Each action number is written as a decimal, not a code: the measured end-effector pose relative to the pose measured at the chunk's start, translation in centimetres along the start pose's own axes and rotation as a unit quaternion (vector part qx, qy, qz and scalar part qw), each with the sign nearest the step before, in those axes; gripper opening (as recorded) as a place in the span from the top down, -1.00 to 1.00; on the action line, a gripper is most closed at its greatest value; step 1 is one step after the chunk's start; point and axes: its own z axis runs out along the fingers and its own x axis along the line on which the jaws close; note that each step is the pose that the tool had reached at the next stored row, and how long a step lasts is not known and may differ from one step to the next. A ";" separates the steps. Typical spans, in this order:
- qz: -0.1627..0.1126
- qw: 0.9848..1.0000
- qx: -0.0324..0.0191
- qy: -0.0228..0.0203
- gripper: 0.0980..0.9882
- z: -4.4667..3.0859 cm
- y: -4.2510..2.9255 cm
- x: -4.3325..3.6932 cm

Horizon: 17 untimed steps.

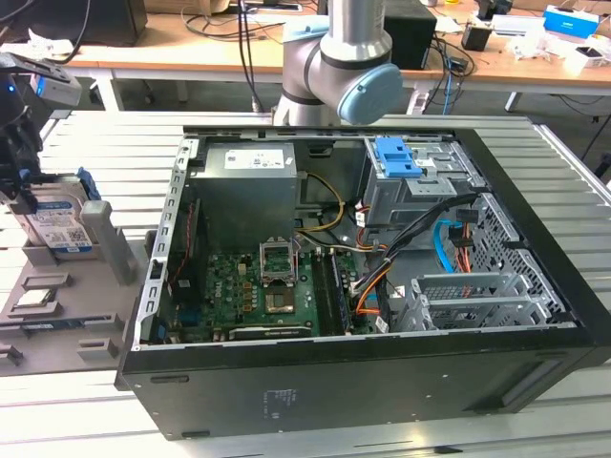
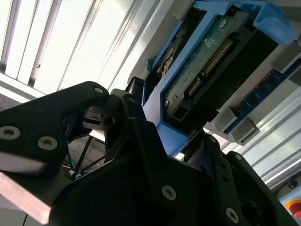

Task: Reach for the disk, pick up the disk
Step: 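Pick up the disk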

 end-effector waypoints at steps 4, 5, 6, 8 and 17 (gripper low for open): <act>0.000 1.000 0.000 0.000 0.00 0.01 0.00 0.00; 0.000 1.000 0.000 0.000 0.00 0.01 0.00 0.00; 0.000 1.000 0.000 0.000 0.04 0.01 0.00 0.00; 0.000 1.000 0.000 0.000 0.33 0.02 0.00 0.00; 0.000 1.000 0.000 0.000 0.39 0.01 0.00 0.00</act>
